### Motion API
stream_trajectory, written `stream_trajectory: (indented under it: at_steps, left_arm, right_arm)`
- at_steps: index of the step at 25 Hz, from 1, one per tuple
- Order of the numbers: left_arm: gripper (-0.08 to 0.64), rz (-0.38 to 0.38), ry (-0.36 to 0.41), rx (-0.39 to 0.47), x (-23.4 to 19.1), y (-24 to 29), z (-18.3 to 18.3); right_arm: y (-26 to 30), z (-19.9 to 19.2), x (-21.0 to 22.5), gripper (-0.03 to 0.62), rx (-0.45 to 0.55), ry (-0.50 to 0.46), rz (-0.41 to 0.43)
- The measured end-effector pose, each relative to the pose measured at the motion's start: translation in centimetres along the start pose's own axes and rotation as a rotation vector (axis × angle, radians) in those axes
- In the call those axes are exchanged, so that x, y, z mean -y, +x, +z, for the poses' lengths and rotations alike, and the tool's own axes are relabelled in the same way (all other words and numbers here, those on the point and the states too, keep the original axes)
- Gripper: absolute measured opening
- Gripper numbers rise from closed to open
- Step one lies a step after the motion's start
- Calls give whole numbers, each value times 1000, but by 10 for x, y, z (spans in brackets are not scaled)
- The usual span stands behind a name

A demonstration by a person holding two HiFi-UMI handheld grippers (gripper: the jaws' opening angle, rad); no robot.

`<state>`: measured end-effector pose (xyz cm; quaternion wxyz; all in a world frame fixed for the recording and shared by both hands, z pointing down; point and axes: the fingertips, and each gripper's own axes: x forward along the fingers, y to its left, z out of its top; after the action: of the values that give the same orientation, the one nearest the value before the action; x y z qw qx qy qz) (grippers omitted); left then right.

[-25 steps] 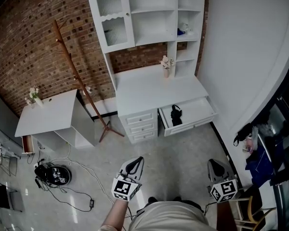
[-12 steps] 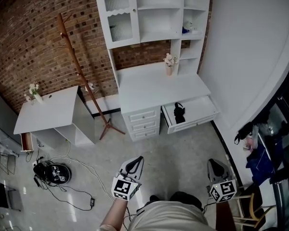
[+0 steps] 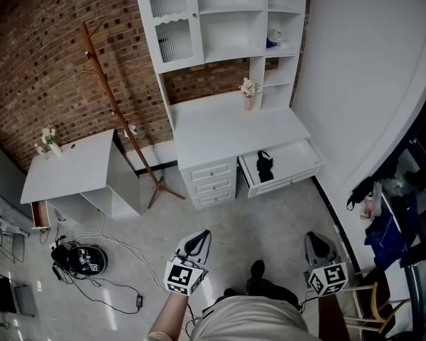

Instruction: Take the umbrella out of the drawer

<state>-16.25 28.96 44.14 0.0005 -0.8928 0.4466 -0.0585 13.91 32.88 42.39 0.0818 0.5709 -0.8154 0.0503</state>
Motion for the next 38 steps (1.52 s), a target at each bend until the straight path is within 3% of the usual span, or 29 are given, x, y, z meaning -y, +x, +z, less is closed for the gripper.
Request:
stream_trajectory:
  at_steps: [10, 38]
  left_arm:
    - [25, 30, 2, 4, -17, 38, 4]
    - [25, 134, -12, -61, -59, 191, 5]
  right_arm:
    - [40, 5, 33, 35, 20, 31, -5]
    - [208, 21, 135, 34, 15, 70, 170]
